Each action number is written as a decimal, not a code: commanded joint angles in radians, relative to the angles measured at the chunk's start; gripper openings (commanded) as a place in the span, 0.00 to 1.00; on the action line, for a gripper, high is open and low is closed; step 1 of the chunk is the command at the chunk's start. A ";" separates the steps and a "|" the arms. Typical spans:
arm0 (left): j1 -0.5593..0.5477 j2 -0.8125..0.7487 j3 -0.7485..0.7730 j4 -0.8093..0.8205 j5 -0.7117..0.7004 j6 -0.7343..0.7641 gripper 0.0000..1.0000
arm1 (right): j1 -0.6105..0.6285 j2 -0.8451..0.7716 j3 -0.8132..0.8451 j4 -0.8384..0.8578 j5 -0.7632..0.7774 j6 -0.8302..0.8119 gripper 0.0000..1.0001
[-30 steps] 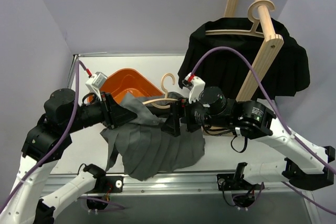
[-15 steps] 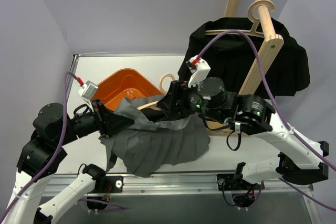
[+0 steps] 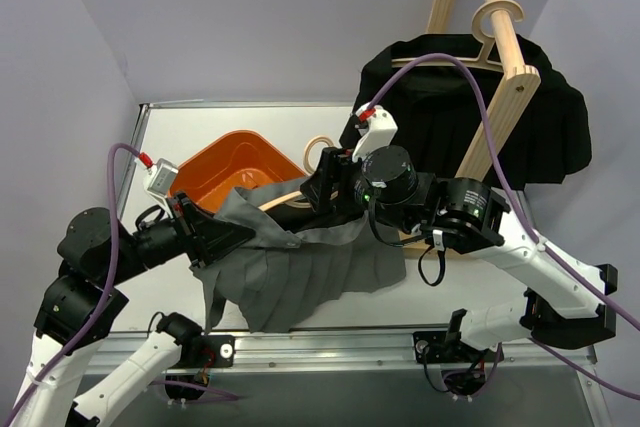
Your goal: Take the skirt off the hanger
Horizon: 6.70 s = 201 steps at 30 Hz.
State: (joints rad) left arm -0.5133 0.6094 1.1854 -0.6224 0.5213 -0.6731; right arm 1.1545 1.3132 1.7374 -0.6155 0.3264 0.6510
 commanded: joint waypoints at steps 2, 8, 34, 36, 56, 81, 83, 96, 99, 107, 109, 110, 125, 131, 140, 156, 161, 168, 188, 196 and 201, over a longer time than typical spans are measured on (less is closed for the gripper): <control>0.004 -0.020 0.008 0.158 0.010 -0.036 0.02 | 0.008 -0.048 0.004 0.031 0.051 -0.017 0.59; 0.004 -0.022 0.016 0.156 0.019 -0.039 0.02 | 0.008 -0.034 -0.016 0.065 0.056 -0.047 0.56; 0.004 -0.011 -0.038 0.243 0.097 -0.079 0.02 | -0.012 0.035 -0.039 0.109 0.056 -0.090 0.27; 0.004 -0.008 -0.036 0.247 0.101 -0.079 0.02 | -0.013 0.037 -0.041 0.108 0.057 -0.093 0.21; 0.004 0.041 -0.018 0.230 0.118 -0.086 0.06 | -0.041 -0.035 -0.024 0.083 0.138 -0.128 0.00; 0.004 0.015 -0.017 0.242 0.054 -0.085 0.02 | -0.190 -0.048 -0.048 0.026 -0.047 -0.131 0.41; 0.004 0.018 -0.010 0.250 0.051 -0.088 0.02 | -0.188 -0.054 -0.064 0.026 -0.050 -0.117 0.38; 0.004 0.001 -0.024 0.306 0.009 -0.120 0.02 | -0.184 -0.084 -0.082 -0.007 -0.036 -0.100 0.64; 0.004 0.001 -0.030 0.319 0.023 -0.125 0.02 | -0.184 -0.080 -0.082 0.003 -0.029 -0.112 0.63; 0.004 -0.019 -0.046 0.316 0.025 -0.134 0.02 | -0.177 -0.009 -0.044 0.060 -0.101 -0.116 0.52; 0.004 -0.020 -0.046 0.316 0.014 -0.131 0.02 | -0.170 0.000 -0.041 0.066 -0.113 -0.114 0.40; 0.004 -0.020 -0.044 0.316 0.011 -0.129 0.02 | -0.167 0.004 -0.038 0.066 -0.118 -0.113 0.16; 0.004 0.039 -0.029 0.296 0.046 -0.140 0.28 | -0.125 -0.005 -0.009 0.019 -0.010 -0.106 0.00; 0.004 0.058 -0.006 0.274 0.046 -0.140 0.55 | -0.125 -0.012 0.008 -0.015 0.013 -0.151 0.00; 0.004 0.105 0.017 0.283 0.082 -0.152 0.59 | -0.125 -0.017 0.010 -0.006 0.000 -0.148 0.00; 0.004 0.087 0.092 0.075 -0.014 -0.094 0.02 | -0.136 0.003 0.068 -0.105 0.132 -0.100 0.00; 0.004 0.047 0.106 0.012 -0.026 -0.073 0.02 | -0.145 0.015 0.086 -0.161 0.194 -0.044 0.00; 0.004 -0.008 0.115 -0.049 -0.046 -0.068 0.02 | -0.199 -0.029 0.059 -0.195 0.255 -0.020 0.00; 0.002 -0.096 -0.018 0.024 0.134 -0.190 0.02 | -0.231 -0.049 0.065 -0.087 0.169 -0.073 0.00; 0.002 -0.074 -0.066 -0.019 0.195 -0.197 0.02 | -0.230 -0.071 0.053 0.049 -0.083 -0.125 0.00; 0.002 -0.046 -0.072 -0.062 0.207 -0.160 0.02 | -0.205 -0.046 0.097 0.080 -0.242 -0.107 0.00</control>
State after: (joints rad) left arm -0.5106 0.5446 1.1069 -0.6846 0.6907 -0.8501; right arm 0.9379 1.2781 1.7878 -0.6308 0.2100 0.5560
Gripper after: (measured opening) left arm 0.060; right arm 0.086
